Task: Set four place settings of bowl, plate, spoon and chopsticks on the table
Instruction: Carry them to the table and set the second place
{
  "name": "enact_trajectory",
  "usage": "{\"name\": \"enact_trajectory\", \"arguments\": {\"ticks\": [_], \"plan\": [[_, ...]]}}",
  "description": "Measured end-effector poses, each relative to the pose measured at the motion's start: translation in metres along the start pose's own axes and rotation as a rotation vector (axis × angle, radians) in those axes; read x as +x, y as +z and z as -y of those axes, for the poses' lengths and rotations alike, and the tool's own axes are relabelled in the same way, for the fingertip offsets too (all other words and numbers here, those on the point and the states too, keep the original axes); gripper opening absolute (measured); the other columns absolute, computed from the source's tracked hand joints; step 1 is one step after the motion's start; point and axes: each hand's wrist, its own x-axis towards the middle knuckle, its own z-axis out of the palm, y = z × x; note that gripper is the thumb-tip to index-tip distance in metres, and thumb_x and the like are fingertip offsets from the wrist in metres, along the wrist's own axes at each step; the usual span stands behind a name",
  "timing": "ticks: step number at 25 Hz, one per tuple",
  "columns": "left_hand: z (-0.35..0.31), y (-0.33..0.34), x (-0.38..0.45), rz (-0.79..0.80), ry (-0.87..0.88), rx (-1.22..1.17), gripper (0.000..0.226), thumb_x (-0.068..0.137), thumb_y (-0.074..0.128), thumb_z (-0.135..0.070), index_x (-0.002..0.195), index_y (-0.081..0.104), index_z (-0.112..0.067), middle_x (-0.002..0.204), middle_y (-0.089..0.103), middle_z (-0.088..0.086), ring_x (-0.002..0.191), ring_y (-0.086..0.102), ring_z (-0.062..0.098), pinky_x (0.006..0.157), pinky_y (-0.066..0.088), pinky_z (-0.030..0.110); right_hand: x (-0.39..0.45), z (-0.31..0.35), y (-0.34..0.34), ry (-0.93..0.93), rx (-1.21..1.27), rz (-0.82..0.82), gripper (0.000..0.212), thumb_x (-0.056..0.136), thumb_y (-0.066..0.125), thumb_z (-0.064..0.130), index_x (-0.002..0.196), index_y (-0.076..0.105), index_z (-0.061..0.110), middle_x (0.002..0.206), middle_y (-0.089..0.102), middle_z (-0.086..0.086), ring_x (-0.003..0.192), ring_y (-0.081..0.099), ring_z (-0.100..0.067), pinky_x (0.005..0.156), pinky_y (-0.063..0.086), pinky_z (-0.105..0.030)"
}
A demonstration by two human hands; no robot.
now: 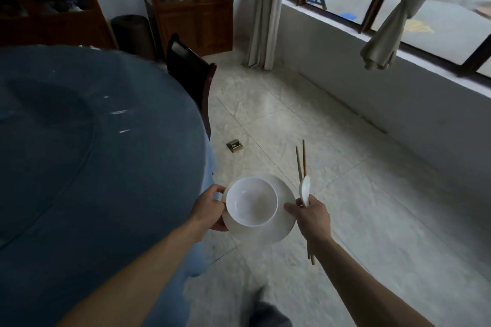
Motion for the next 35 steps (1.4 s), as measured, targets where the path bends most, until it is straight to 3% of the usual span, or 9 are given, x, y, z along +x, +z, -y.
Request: {"name": "enact_trajectory", "arguments": {"ticks": [4,8,13,16,23,27,31,35], "plan": [[-0.037,0.025,0.038,-0.068,-0.030,-0.035,0.041,0.082,0.042,0.000,0.094,0.059,-0.036,0.105,0.064,0.017,0.084,0.068,0.038,0.058,0.060,0.054,0.066,0.024,-0.013,-0.034,-0.052,0.059,0.017,0.078,0.073,0.025,0.083,0.064,0.012,0.080,0.069,-0.006,0.073,0.064,-0.022,0.062,0.050,-0.034],[-0.076,0.038,0.073,-0.096,-0.035,-0.073,0.043,0.080,0.042,0.001,0.096,0.060,-0.035,0.107,0.063,0.015,0.088,0.066,0.037,0.058,0.061,0.049,0.123,0.053,-0.018,-0.057,-0.083,0.093,0.018,0.076,0.073,0.027,0.082,0.063,0.014,0.078,0.068,-0.004,0.074,0.065,-0.022,0.070,0.056,-0.042],[-0.116,0.040,0.126,-0.117,-0.041,-0.095,0.041,0.084,0.041,0.002,0.102,0.058,-0.031,0.112,0.061,0.016,0.085,0.067,0.034,0.055,0.061,0.043,0.190,0.089,-0.010,-0.091,-0.096,0.129,0.020,0.079,0.073,0.024,0.088,0.063,0.010,0.081,0.068,-0.006,0.070,0.062,-0.018,0.055,0.048,-0.029],[-0.137,0.037,0.169,-0.132,-0.043,-0.127,0.039,0.084,0.043,0.002,0.105,0.059,-0.027,0.109,0.061,0.016,0.083,0.067,0.035,0.058,0.061,0.047,0.233,0.111,0.006,-0.094,-0.085,0.137,0.020,0.079,0.073,0.022,0.088,0.063,0.008,0.082,0.068,-0.008,0.070,0.061,-0.020,0.055,0.047,-0.029],[-0.195,0.003,0.279,-0.160,-0.035,-0.142,0.037,0.082,0.045,-0.002,0.095,0.060,-0.034,0.102,0.066,0.012,0.079,0.070,0.034,0.058,0.061,0.050,0.337,0.186,0.059,-0.136,-0.135,0.145,0.020,0.079,0.073,0.022,0.088,0.064,0.007,0.081,0.068,-0.008,0.069,0.061,-0.018,0.057,0.047,-0.028],[-0.238,-0.028,0.332,-0.187,-0.012,-0.155,0.037,0.082,0.044,-0.004,0.100,0.061,-0.032,0.101,0.067,0.009,0.074,0.071,0.031,0.059,0.061,0.052,0.387,0.238,0.093,-0.167,-0.128,0.165,0.019,0.079,0.073,0.023,0.088,0.064,0.009,0.080,0.067,-0.006,0.070,0.061,-0.018,0.060,0.050,-0.032],[-0.278,-0.058,0.370,-0.222,0.022,-0.187,0.037,0.087,0.045,0.000,0.113,0.058,-0.024,0.101,0.065,0.008,0.077,0.069,0.029,0.053,0.061,0.039,0.432,0.291,0.124,-0.195,-0.112,0.201,0.020,0.077,0.074,0.023,0.086,0.063,0.008,0.078,0.067,-0.007,0.064,0.060,-0.019,0.059,0.052,-0.036],[-0.305,-0.083,0.412,-0.250,0.029,-0.224,0.037,0.087,0.045,0.000,0.110,0.058,-0.026,0.108,0.065,0.012,0.087,0.069,0.032,0.055,0.061,0.039,0.476,0.334,0.157,-0.211,-0.111,0.231,0.020,0.074,0.076,0.024,0.084,0.064,0.011,0.078,0.067,-0.006,0.062,0.058,-0.019,0.058,0.050,-0.036]]}}
